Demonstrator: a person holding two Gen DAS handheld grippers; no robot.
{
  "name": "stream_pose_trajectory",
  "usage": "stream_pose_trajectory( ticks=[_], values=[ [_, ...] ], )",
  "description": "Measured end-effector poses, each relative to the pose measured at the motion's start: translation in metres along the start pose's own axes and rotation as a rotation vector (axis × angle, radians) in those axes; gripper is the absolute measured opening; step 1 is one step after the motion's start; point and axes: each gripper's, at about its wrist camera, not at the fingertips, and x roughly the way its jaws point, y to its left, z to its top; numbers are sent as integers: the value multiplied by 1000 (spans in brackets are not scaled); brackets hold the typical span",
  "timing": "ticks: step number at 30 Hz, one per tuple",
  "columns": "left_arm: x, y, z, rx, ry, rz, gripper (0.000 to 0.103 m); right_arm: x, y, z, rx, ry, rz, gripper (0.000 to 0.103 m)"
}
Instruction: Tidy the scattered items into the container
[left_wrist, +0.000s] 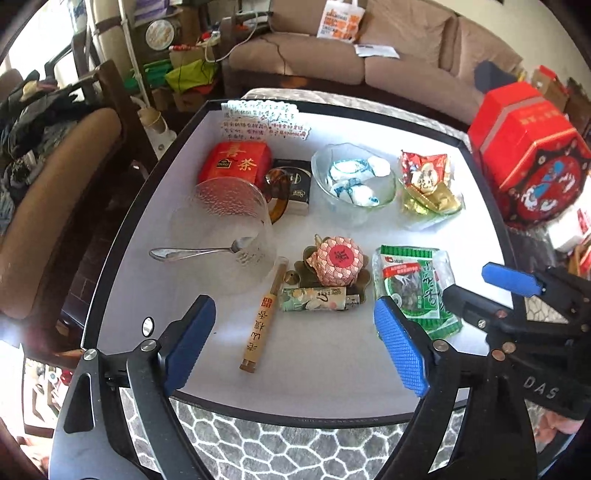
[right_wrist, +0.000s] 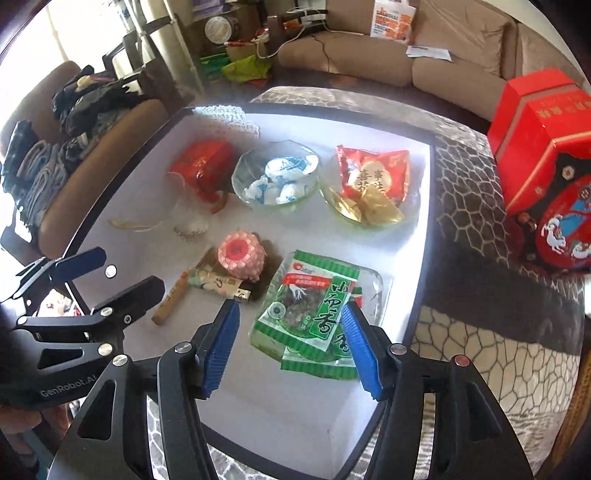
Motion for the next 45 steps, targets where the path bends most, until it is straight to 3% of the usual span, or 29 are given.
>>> stream_pose_trajectory(
  ticks=[9, 15, 22, 26, 28, 30, 35, 38, 45],
  values=[
    [-21, -3, -2, -2, -17, 14, 87, -18, 1, -6, -1, -28, 10, 60],
    [-54, -21, -20, 5, -68, -3, 87, -53, -5, -27, -19, -83, 37, 61],
    [-97, -83, -49, 61, -164, -28, 89, -106, -51, -71, 21, -168, -25, 67],
    [-106, -136, -62, 84, -202, -77, 94, -126, -94, -100, 78, -210, -83, 82],
    [-105, -164, -66, 107, -222, -101, 102, -130, -122, -119, 114, -208, -109, 87],
    [-102, -193, -72, 121, -242, -142, 103, -129, -151, -138, 148, -199, -137, 103],
    [-76, -265, -88, 173, -227, -205, 103, -118, -212, -181, 225, -184, -251, 103],
    [-48, -297, -99, 207, -204, -170, 103, -112, -243, -207, 283, -200, -299, 103],
    [40, -312, -122, 171, -88, -116, 103, -66, -279, -239, 354, -169, -367, 103]
  ],
)
